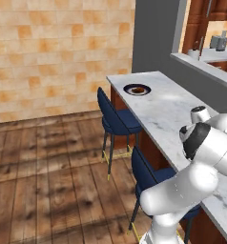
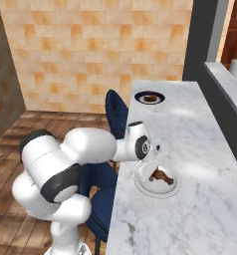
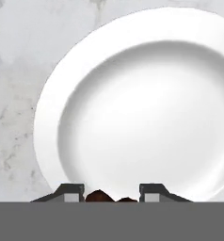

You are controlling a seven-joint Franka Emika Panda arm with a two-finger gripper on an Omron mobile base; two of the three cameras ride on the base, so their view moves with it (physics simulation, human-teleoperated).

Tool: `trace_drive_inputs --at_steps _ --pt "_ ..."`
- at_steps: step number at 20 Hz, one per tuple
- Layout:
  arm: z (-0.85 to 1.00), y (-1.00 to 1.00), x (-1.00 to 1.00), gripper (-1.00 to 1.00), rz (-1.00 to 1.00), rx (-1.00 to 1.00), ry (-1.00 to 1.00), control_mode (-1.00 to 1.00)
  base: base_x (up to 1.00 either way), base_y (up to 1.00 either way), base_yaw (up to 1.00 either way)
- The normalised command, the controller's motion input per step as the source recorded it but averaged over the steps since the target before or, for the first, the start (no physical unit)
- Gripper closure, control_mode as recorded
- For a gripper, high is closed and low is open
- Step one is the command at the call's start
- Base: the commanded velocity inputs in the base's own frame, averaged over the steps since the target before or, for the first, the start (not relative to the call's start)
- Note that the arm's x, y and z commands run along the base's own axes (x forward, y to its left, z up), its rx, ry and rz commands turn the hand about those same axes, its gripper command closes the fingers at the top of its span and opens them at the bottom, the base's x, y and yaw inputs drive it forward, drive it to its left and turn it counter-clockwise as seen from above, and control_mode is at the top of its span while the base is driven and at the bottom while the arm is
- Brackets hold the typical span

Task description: Take the chicken drumsticks from the pan and place one on each plate on the dining counter.

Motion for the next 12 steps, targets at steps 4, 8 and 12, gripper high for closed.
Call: trace_drive_inputs --at_steps 4,8,12 --pt "-0.52 -0.17 0.39 1.00 0.00 0.03 0.00 -1.00 0.00 0.00 0.00" --pt "-0.48 0.00 0.42 1.00 0.00 0.01 0.00 -1.00 0.00 0.00 0.00" --pt "-0.34 0.11 0.20 1.00 0.00 0.00 0.00 -1.00 0.00 0.00 0.00"
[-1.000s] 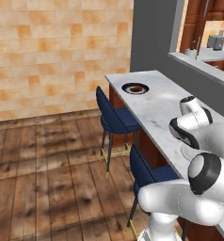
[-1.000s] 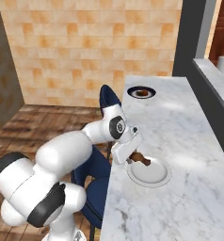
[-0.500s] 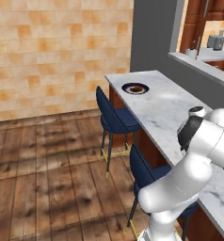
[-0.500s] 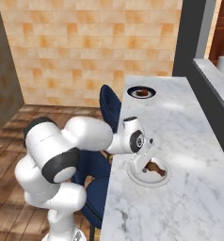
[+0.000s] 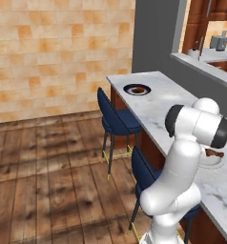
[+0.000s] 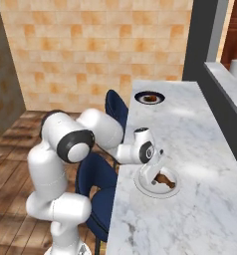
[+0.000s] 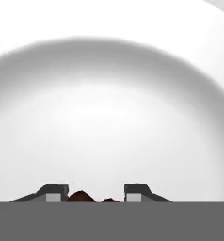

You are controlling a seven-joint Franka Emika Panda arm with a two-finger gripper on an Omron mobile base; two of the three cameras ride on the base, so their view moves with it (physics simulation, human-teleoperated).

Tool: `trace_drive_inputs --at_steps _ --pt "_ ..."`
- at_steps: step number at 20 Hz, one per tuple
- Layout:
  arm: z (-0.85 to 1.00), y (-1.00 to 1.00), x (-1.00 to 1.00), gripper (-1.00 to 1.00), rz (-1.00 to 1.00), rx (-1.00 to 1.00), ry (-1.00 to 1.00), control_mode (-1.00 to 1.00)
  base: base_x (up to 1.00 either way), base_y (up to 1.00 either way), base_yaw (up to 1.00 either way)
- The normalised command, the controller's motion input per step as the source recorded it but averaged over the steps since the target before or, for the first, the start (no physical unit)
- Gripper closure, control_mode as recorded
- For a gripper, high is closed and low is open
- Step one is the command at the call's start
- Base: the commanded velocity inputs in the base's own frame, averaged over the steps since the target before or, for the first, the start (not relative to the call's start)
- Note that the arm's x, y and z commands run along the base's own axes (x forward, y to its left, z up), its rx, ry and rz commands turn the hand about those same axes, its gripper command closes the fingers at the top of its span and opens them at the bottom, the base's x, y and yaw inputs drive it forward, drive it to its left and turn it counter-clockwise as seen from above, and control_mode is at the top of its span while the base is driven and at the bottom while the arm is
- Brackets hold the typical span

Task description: Take the chicken drumsticks from the pan and place one on each plate on the dining counter.

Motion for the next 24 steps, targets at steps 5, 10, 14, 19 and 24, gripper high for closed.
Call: trace_drive_inputs --at_steps 5,10,14,19,24 --pt "-0.37 0.02 0.39 1.00 0.00 0.04 0.00 -1.00 0.00 0.00 0.00" --pt "-0.18 0.00 0.08 -1.00 0.00 0.05 -0.08 -1.00 0.00 0.00 0.00" --pt "0.06 0.19 -0.03 -1.00 0.00 0.06 -0.10 -1.00 0.00 0.00 0.00" --pt "0.23 0.44 -0.30 -1.00 0.00 0.01 -0.09 -1.00 0.00 0.00 0.00" --pt "0.94 0.40 -0.78 -1.00 0.00 0.02 -0.05 -1.00 0.00 0.00 0.00"
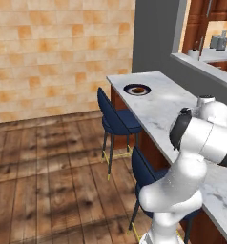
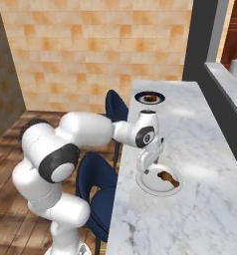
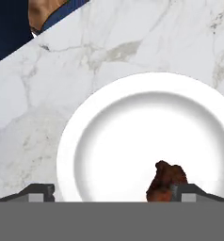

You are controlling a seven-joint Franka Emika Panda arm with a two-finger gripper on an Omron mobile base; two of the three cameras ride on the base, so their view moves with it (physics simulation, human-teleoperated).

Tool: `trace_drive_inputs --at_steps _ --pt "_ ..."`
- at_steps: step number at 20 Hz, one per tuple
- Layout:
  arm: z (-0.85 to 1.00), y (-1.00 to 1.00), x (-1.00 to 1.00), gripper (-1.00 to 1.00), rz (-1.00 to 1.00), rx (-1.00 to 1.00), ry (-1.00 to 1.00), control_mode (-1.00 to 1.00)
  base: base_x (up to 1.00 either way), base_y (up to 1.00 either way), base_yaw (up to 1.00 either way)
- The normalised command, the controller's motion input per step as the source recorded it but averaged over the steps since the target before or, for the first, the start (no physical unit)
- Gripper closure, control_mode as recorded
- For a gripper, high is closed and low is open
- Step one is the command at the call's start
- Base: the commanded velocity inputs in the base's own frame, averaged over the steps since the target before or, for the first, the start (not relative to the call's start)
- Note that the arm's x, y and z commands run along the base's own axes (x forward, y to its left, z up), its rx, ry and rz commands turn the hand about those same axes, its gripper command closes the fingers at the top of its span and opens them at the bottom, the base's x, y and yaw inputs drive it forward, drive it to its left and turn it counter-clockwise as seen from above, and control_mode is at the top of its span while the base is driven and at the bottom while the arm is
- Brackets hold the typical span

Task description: Take the chicken drumsticks from the pan and place one on each plate on the dining counter.

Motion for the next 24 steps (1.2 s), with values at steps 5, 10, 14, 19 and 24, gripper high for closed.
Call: trace_drive_inputs --at_steps 5,10,14,19,24 --pt "1.00 0.27 -1.00 -1.00 0.01 0.00 -0.16 -1.00 0.00 0.00 0.00" --pt "0.98 0.56 -1.00 -1.00 0.06 -0.06 -0.08 -1.00 0.00 0.00 0.00" --pt "0.82 0.79 -1.00 -1.00 0.11 -0.21 0.00 -1.00 0.00 0.00 0.00" --pt "0.59 0.85 -1.00 -1.00 0.14 -0.21 -0.01 -1.00 0.00 0.00 0.00" --pt "0.20 0.78 -1.00 -1.00 0.12 -0.09 -0.17 -1.00 0.00 0.00 0.00"
